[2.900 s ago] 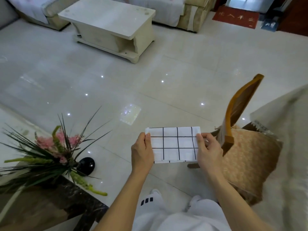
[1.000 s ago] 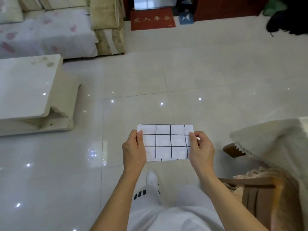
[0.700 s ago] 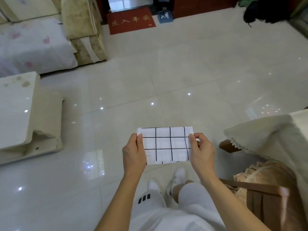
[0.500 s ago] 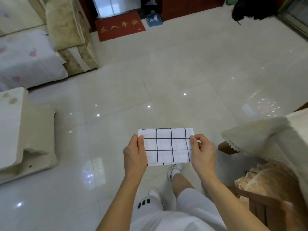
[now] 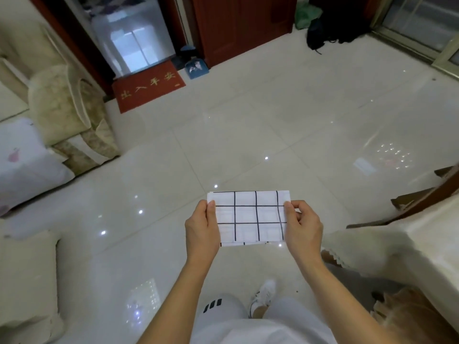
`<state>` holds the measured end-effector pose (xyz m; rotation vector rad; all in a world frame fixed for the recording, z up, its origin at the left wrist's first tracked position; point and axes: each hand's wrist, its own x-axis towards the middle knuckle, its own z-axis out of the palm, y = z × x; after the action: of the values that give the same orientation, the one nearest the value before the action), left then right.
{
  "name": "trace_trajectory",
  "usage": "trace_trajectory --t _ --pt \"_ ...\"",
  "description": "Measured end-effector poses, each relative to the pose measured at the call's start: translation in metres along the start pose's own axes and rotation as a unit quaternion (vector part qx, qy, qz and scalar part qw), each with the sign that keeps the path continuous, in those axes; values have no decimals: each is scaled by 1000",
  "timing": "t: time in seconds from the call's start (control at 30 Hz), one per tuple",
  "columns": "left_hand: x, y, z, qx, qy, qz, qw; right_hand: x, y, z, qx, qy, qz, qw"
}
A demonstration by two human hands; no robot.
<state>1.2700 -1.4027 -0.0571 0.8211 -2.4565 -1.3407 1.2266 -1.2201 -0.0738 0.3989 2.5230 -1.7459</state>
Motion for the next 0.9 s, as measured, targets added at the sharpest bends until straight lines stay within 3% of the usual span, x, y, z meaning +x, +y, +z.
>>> trace_trajectory --t 0.57,0.9 --pt "134 73 139 20 -101 45 994 170 1 -33 12 90 46 995" --pt "269 143 224 -14 -169 67 983 308 -38 -32 -19 160 48 986"
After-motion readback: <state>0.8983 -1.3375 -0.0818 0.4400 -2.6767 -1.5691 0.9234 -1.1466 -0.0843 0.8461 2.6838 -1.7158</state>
